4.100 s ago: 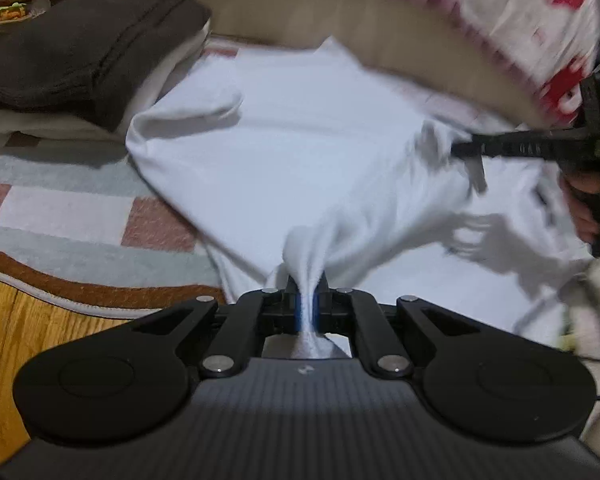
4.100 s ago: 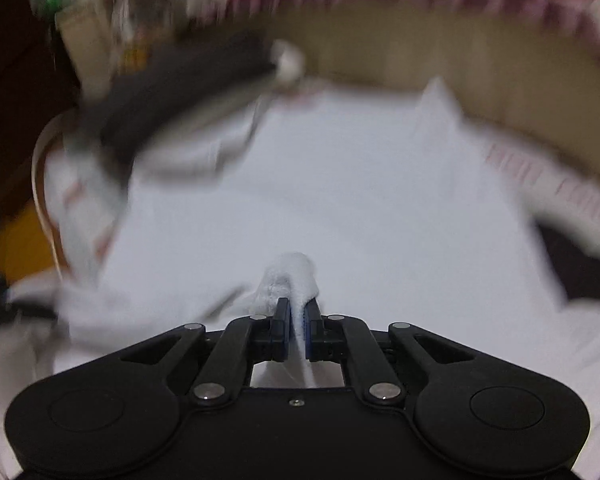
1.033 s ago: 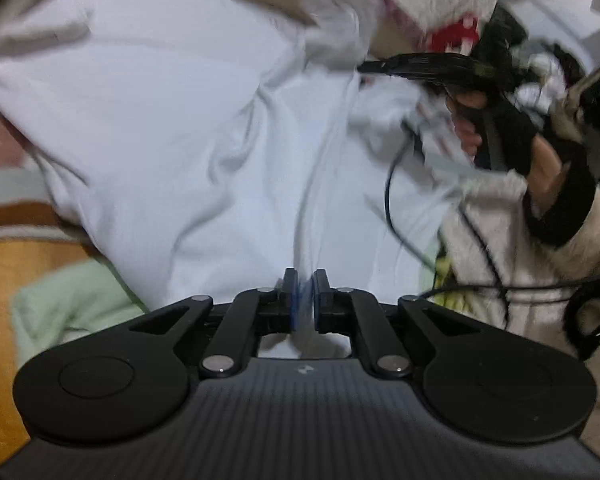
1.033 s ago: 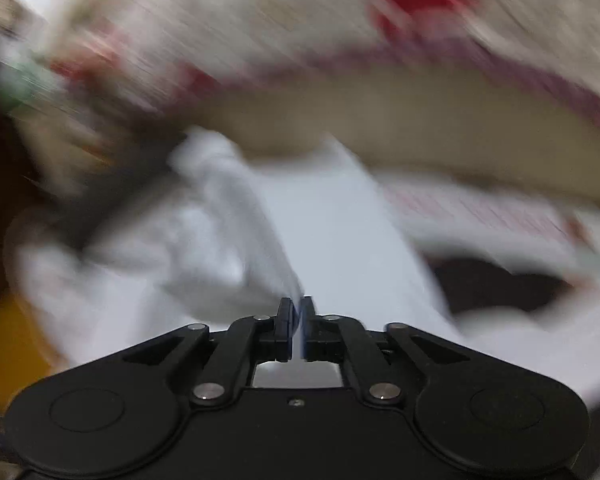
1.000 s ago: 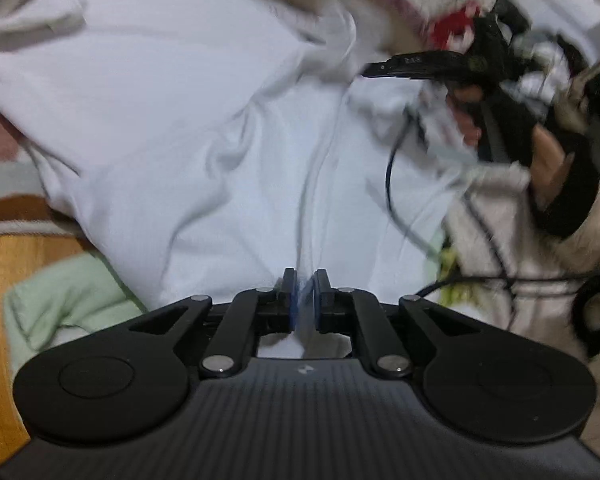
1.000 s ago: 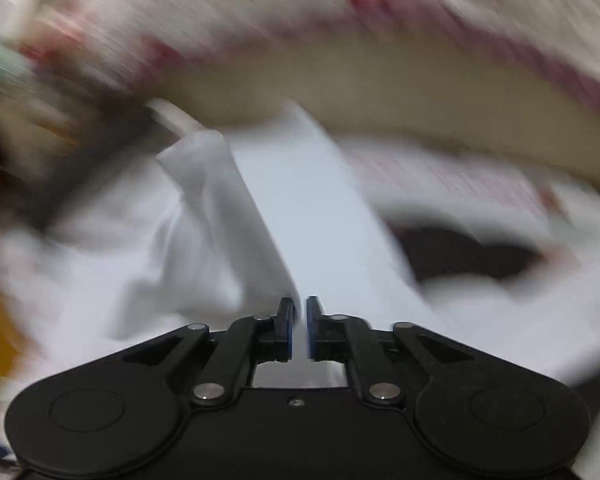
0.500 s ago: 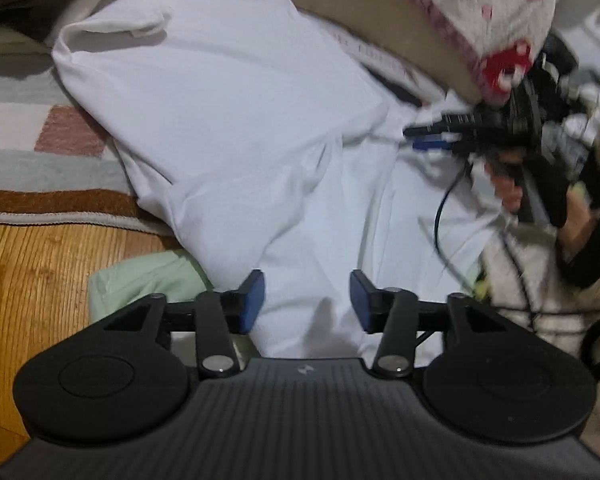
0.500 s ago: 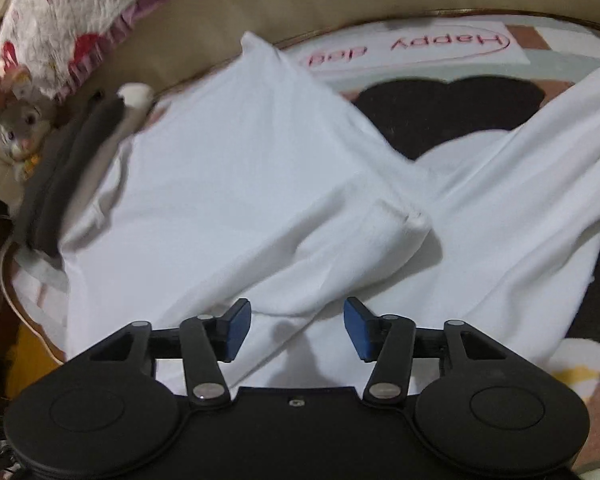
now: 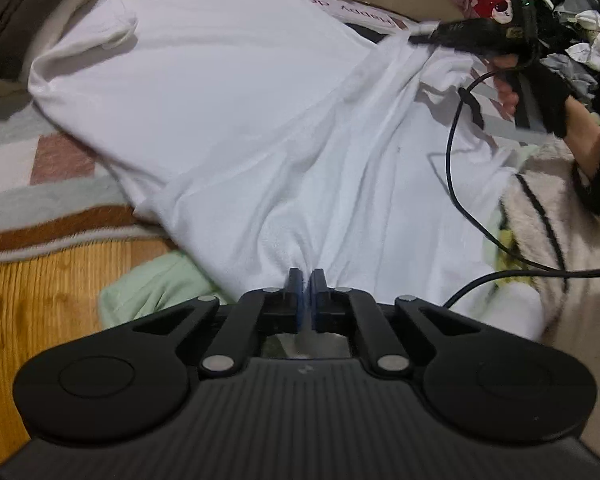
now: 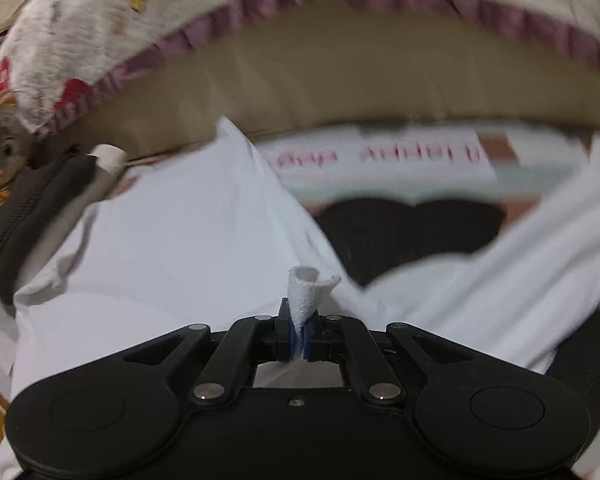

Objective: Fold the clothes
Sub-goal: 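Release the shirt from the right gripper onto the folded shirt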

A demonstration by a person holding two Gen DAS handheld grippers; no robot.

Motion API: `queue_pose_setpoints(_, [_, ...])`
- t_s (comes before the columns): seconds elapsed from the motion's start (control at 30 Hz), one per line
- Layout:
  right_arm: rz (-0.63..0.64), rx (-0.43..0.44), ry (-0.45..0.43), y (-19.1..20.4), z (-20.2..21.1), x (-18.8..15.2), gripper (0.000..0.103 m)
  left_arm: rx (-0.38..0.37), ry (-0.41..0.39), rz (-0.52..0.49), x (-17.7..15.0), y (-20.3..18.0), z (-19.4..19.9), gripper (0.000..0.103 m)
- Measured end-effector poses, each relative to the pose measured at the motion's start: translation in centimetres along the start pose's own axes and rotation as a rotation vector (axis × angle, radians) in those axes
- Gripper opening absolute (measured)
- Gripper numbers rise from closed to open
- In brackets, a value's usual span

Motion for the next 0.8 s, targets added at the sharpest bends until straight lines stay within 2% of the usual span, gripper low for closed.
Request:
queue_pose_setpoints(0.07, [0.017,0.045,0.009,-0.3,1.5,1.2,0.005,-0.019,0.023,0.0,-0.3,0.5,0.4,0.001])
queue_pose_setpoints(0.13, [0.024,0.066,0.077,-0.9,2.0,2.1,0.005,-0.025,0.043,-0.018,-0.4,0.3,0.2,0.001])
queue_pose_setpoints(0.2, [0.086,0.04,0.172,-1.4,1.4,2.5,0.005,-0.036,0.068,-0.053,-0.3,0.1,-0.5,0.001])
queue_pose_setpoints(0.3, [0.19,-0.116,0.152,-2.3,-0.4,2.2,0.011,-0.011,0.097,-0.072,0.0,-0.3,-2.1,0.001])
queue_pose_setpoints(0.37, [0.127,-0.112,0.141,-3.8,-0.4,1.9,0.011,-0.024,0.095,-0.047,0.0,0.0,-2.0,0.002])
queue_pose_setpoints(0.47, [0.027,-0.099,0.125,-6.0,-0.3,1.5,0.015,-0.063,0.008,-0.021,0.2,0.6,0.3,0.006])
queue_pose_setpoints(0.5, [-0.006,-0.095,0.119,-6.8,-0.2,1.4,0.018,-0.073,-0.034,-0.008,0.4,0.9,1.3,0.013])
queue_pose_setpoints(0.53, [-0.039,-0.091,0.114,-7.5,-0.2,1.2,0.028,-0.084,-0.076,0.005,0.5,1.2,2.3,0.022])
queue_pose_setpoints(0.57, [-0.073,-0.086,0.108,-8.3,-0.2,1.1,0.035,-0.092,-0.117,0.018,0.8,1.6,3.3,0.027])
queue_pose_setpoints(0.6, [-0.071,-0.052,0.086,-8.2,0.4,1.0,0.042,-0.072,-0.141,0.032,1.5,2.1,3.4,0.033])
queue_pose_setpoints(0.67, [-0.033,0.018,0.087,-7.3,0.5,1.0,0.042,-0.031,-0.19,0.058,2.9,3.1,3.5,0.034])
queue_pose_setpoints(0.8, [0.099,0.1,0.146,-4.7,-1.0,0.8,0.042,0.089,-0.189,-0.014,5.5,3.2,-0.1,0.037])
Point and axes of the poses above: each gripper's, at about its wrist camera, not at the fingertips, and z roughly against the way its jaws point, y to its left, x to its top, the point moved 2 cm from there along -z, roughly the way its jaws point, and after that the axes turned 13 degrees about y, right-handed, at the moved point
